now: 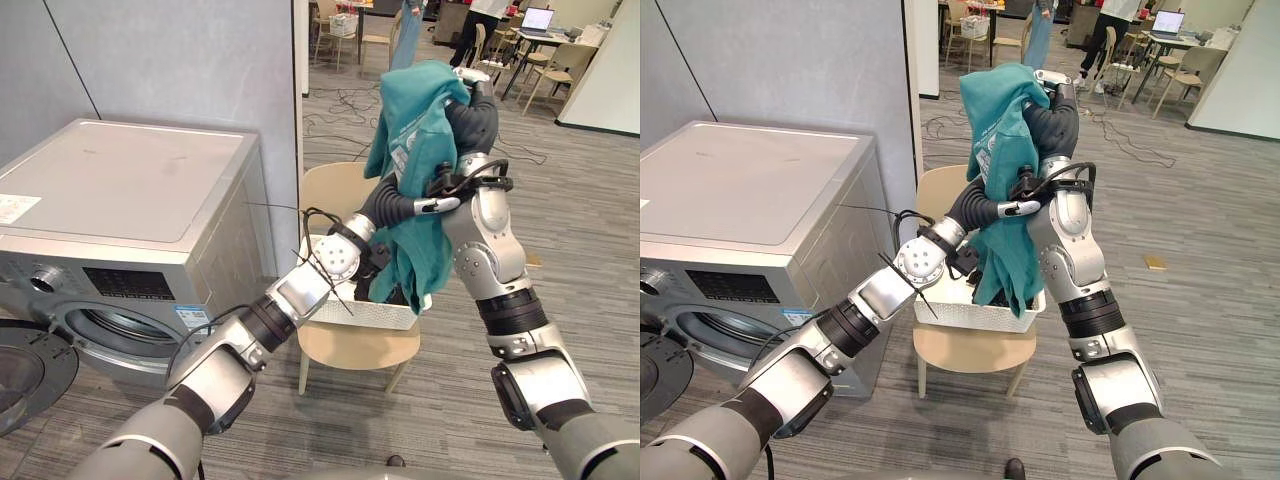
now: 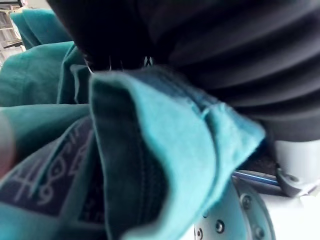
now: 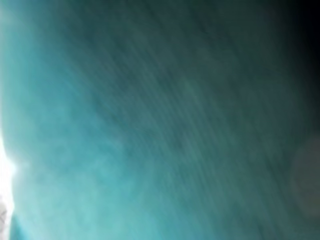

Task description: Pick up the laundry basket with both hands and put the clothes into the washing machine.

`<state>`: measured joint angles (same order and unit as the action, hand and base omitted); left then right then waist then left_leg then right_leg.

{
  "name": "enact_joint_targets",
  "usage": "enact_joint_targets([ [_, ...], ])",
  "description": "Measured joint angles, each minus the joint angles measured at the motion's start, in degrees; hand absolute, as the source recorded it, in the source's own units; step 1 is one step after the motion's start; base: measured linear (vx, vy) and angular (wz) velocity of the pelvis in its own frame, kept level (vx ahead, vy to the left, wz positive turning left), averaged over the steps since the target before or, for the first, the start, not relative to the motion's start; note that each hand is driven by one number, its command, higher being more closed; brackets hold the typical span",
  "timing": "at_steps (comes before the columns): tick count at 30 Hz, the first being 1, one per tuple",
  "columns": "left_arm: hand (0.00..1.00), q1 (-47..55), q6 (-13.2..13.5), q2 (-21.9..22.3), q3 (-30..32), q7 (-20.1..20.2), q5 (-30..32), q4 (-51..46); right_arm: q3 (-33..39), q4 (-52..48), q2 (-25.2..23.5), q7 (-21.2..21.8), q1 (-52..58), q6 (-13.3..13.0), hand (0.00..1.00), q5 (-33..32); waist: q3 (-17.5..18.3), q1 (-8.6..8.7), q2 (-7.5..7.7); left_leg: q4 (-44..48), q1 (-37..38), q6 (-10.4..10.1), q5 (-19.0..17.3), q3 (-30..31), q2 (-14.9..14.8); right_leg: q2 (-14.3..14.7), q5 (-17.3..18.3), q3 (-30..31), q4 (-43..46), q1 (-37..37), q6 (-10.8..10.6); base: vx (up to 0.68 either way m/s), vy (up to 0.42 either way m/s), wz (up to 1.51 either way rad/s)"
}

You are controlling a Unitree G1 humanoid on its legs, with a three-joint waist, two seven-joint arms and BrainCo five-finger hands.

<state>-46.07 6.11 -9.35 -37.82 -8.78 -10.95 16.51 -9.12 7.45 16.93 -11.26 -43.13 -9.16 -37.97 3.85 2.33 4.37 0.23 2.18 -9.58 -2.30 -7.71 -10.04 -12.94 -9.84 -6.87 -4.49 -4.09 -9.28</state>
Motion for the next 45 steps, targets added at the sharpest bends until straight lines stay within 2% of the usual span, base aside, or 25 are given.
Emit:
enact_joint_targets([
  [10, 1.00, 0.0, 0.9, -0.4, 0.0, 0.4, 0.3, -0.5, 0.0, 0.0, -0.3, -0.1, -0.1, -0.4, 1.00, -2.7, 0.1, -0.09, 0.14, 0.1, -0.1, 0.0, 0.0, 0.7, -0.1, 0.0, -0.1, -0.9, -0.7, 0.8, 0.1, 0.00, 0.000, 0.03],
  [14, 1.00, 0.0, 0.8, -2.1, 0.0, 1.3, 0.2, -2.8, 0.0, -0.9, -1.0, -0.6, -0.3, -0.5, 1.00, -3.0, 0.1, -0.16, 0.12, 0.8, -0.5, -0.1, -0.4, 1.0, -0.1, 0.0, -0.1, -1.0, -0.8, 0.9, 0.1, 0.00, 0.000, 0.00],
  [15, 1.00, 0.0, 0.8, -2.6, 0.1, 1.3, 0.1, -3.8, 0.0, -2.1, -1.1, -0.9, -0.3, -0.5, 0.00, -3.0, 0.1, -0.18, 0.11, 0.8, -0.5, -0.1, -0.4, 1.0, -0.1, 0.0, -0.1, -1.0, -0.8, 0.9, 0.1, 0.00, 0.000, 0.00],
  [21, 1.00, 0.1, 0.8, -3.6, 0.2, 2.2, -0.7, -6.1, 0.2, -3.9, -1.1, -1.0, -0.5, -0.6, 0.00, -3.0, 0.1, -0.36, 0.01, 0.9, -0.5, -0.1, -0.5, 1.2, -0.1, 0.0, -0.1, -1.1, -0.8, 1.1, 0.1, 0.00, 0.000, 0.00],
  [30, 1.00, 0.8, -0.3, -4.1, 0.3, 2.4, -2.1, -7.6, 0.1, -3.9, -0.7, -0.9, -0.5, -0.5, 0.00, -7.5, 0.0, -0.20, -0.92, 1.0, -0.5, -0.1, -0.5, 1.4, -0.1, 0.0, 0.0, -1.2, -0.8, 1.2, 0.1, 0.00, 0.000, 0.00],
  [32, 1.00, 1.2, -0.4, -1.8, -0.5, 1.4, -2.0, -6.1, 0.1, -3.6, -0.5, -1.0, -0.5, -0.4, 0.00, -7.7, -0.1, -0.11, -1.06, 0.9, -0.6, -0.1, -0.5, 1.5, -0.1, 0.0, 0.0, -1.3, -0.7, 1.2, 0.1, 0.00, 0.000, 0.00],
  [35, 1.00, 0.3, 1.1, 3.7, 0.5, 0.8, -1.1, 1.3, 1.6, -0.7, 1.0, -1.2, -0.4, 0.2, 0.00, -9.0, -0.1, -0.14, -1.10, 1.0, -0.7, -0.1, -0.5, 1.3, -0.1, 0.0, 0.0, -1.1, -0.7, 0.9, 0.1, 0.00, 0.000, -0.02],
  [38, 1.00, -0.4, 1.1, 4.4, 0.4, 1.0, -0.5, 2.9, 1.8, 0.1, 1.4, -1.3, -0.4, 0.5, 0.00, -9.3, -0.1, 0.49, -1.39, 1.1, -0.8, -0.2, -0.6, 1.2, -0.1, 0.0, 0.0, -0.9, -0.7, 0.6, 0.1, 0.00, 0.000, -0.05],
  [45, 1.00, -1.3, 1.1, 5.1, 0.3, 1.0, 0.4, 4.1, 2.4, 0.2, 2.7, -1.3, -0.4, 0.6, 0.00, -9.2, -0.1, 0.01, -1.47, 2.2, -1.4, -0.1, -1.2, 1.2, -0.1, 0.0, 0.0, -0.8, -0.7, 0.5, 0.1, 0.00, 0.000, 0.00],
])
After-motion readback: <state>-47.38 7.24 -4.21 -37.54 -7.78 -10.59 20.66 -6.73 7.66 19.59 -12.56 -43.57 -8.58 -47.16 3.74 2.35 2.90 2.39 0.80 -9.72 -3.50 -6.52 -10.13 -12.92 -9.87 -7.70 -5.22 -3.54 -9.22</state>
